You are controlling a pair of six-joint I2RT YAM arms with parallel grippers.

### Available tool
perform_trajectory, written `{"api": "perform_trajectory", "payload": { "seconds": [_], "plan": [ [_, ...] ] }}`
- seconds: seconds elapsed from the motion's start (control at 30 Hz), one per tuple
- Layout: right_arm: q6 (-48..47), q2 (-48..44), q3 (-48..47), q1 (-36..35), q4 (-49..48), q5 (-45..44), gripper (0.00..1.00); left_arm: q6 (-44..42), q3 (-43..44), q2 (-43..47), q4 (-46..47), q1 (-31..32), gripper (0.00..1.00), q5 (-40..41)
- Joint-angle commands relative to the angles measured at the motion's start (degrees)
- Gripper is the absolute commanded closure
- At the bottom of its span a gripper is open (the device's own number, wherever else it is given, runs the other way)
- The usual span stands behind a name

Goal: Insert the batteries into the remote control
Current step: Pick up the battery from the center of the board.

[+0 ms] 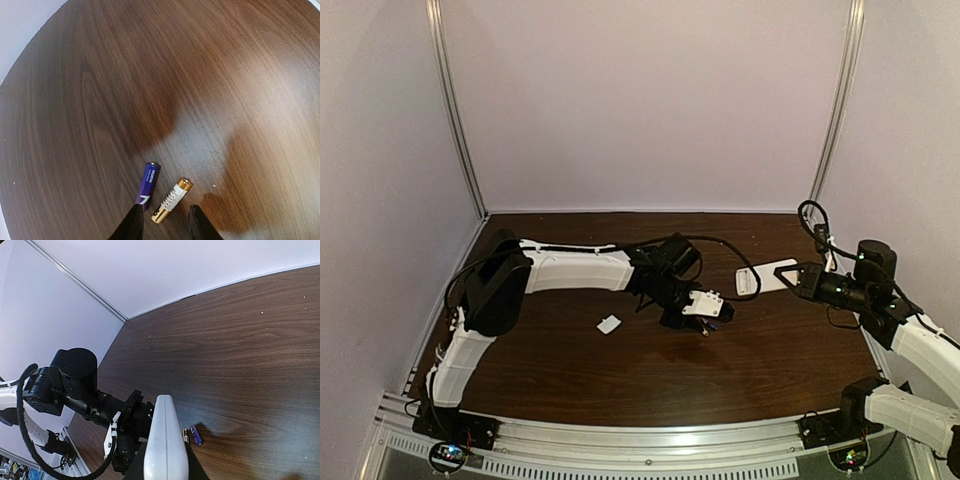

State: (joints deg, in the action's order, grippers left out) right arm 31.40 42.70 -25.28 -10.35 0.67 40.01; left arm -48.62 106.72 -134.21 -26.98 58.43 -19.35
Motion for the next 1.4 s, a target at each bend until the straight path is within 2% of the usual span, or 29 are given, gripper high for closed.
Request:
{"api": "perform_trajectory", "payload": {
  "seconds": [0.0, 0.57, 1.2, 1.37],
  "plan": [
    [-0.6, -0.4, -1.2, 1.0, 0.2, -0.2, 1.00, -2.2, 2.7, -1.8, -2.6, 0.2, 0.68, 1.2],
    [0.2, -0.3, -0.2, 2.4, -0.5, 1.3, 1.00, -3.6, 8.7, -6.3, -6.2, 0.4, 0.76, 0.1],
    [1.4, 0.1, 1.3, 3.4, -3.5, 2.4, 1.00, -3.6, 7.6, -6.7, -12.5, 0.4, 0.81, 1.0],
    [1.6, 0.2, 1.5, 3.6, -4.1, 2.5, 1.00, -1.6, 6.4, -5.7, -15.9, 1.2, 0.87, 3.2]
  ]
}}
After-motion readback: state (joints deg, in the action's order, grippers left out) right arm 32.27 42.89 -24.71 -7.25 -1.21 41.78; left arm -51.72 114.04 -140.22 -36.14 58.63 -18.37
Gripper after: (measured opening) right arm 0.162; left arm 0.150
